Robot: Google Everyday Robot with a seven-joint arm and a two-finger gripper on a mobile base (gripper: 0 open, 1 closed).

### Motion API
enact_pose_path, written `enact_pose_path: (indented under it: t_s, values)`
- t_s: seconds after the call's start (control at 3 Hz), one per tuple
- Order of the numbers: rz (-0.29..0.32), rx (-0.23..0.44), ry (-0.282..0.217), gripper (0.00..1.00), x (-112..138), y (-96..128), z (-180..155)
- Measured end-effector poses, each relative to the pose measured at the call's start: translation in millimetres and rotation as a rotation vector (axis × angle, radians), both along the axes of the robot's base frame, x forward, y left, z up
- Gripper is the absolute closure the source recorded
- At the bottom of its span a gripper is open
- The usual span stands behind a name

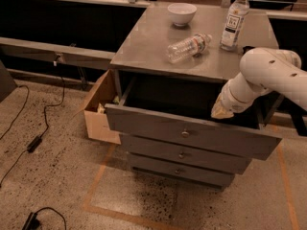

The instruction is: Open top drawer

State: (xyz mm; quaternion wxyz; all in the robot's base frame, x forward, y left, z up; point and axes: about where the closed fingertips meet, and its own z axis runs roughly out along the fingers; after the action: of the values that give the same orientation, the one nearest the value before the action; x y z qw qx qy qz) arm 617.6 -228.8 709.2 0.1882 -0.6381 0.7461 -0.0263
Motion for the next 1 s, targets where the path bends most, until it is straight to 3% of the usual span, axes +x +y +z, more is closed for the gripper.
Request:
enact_pose_path:
  t_s: [0.33,1.0]
  values:
    - [0.015,-0.005,-0.052,1.0,4.5,4.8,-14.0]
    - [0.062,-0.014,-0.09,1.0,13.6,10.9,-36.0]
